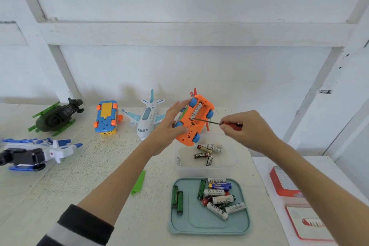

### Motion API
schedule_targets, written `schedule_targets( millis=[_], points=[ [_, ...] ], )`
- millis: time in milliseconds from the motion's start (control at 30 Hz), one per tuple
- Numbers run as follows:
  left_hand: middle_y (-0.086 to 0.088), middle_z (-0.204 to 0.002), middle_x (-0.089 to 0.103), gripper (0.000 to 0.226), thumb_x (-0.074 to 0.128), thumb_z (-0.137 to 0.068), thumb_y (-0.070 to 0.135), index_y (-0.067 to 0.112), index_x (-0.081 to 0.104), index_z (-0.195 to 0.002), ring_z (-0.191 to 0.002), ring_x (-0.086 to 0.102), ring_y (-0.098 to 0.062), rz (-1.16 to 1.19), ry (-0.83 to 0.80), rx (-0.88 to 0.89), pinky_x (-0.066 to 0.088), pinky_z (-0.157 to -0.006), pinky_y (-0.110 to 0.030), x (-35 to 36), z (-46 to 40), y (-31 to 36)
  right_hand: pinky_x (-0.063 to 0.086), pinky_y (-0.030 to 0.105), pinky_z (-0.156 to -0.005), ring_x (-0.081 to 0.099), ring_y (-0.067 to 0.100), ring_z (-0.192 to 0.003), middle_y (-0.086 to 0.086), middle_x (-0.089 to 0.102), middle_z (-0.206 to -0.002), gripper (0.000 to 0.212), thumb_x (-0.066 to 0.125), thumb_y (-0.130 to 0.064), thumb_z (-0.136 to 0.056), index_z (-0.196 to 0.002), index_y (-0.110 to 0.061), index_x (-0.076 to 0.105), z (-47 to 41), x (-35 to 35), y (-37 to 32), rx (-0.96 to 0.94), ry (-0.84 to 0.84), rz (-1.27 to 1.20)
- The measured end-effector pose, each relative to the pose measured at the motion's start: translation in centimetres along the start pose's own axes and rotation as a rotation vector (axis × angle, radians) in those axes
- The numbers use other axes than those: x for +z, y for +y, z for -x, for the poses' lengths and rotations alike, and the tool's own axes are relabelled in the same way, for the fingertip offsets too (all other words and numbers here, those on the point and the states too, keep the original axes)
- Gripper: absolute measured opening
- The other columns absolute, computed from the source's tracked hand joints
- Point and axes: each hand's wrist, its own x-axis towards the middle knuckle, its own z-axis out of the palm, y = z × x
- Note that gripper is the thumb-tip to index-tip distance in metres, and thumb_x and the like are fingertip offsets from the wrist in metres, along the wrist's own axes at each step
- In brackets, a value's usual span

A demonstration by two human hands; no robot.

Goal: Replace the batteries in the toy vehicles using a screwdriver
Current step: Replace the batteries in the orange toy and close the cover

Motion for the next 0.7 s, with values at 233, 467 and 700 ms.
schedule_targets(
  millis=[233, 467, 700],
  points=[
    [-0.008, -0.139, 0.052, 0.072, 0.056, -0.079, 0.009, 0.055, 0.041, -0.131, -0.101, 0.064, -0.024, 0.152, 0.047, 0.006, 0.053, -0.085, -0.037, 0.2, 0.1, -0.2, 0.043, 0.034, -0.053, 0.047, 0.018, -0.054, 0.004, 0.055, -0.056, 0.021, 0.055, -0.022, -0.085, -0.070, -0.009, 0.062, 0.2, 1.7, -0.1, -0.020, 0.010, 0.013],
    [-0.005, -0.141, 0.050, 0.071, 0.052, -0.091, -0.004, 0.049, 0.037, -0.137, -0.109, 0.065, -0.026, 0.183, 0.090, -0.008, 0.056, -0.084, -0.039, 0.5, 0.3, -0.4, 0.041, 0.036, -0.052, 0.047, 0.023, -0.054, 0.008, 0.055, -0.055, 0.030, 0.048, -0.029, -0.084, -0.071, -0.004, 0.060, 0.4, 2.7, -0.1, -0.002, 0.033, 0.023],
    [0.019, -0.117, 0.064, 0.070, 0.039, -0.098, -0.008, 0.040, 0.027, -0.148, -0.103, 0.068, -0.014, 0.328, 0.162, -0.033, 0.059, -0.077, -0.042, 1.6, 0.3, -0.3, 0.040, 0.033, -0.047, 0.046, 0.019, -0.052, -0.001, 0.054, -0.056, 0.037, 0.038, -0.035, -0.085, -0.073, -0.009, 0.061, 0.8, 4.3, -0.5, -0.067, 0.150, 0.052]
  ],
)
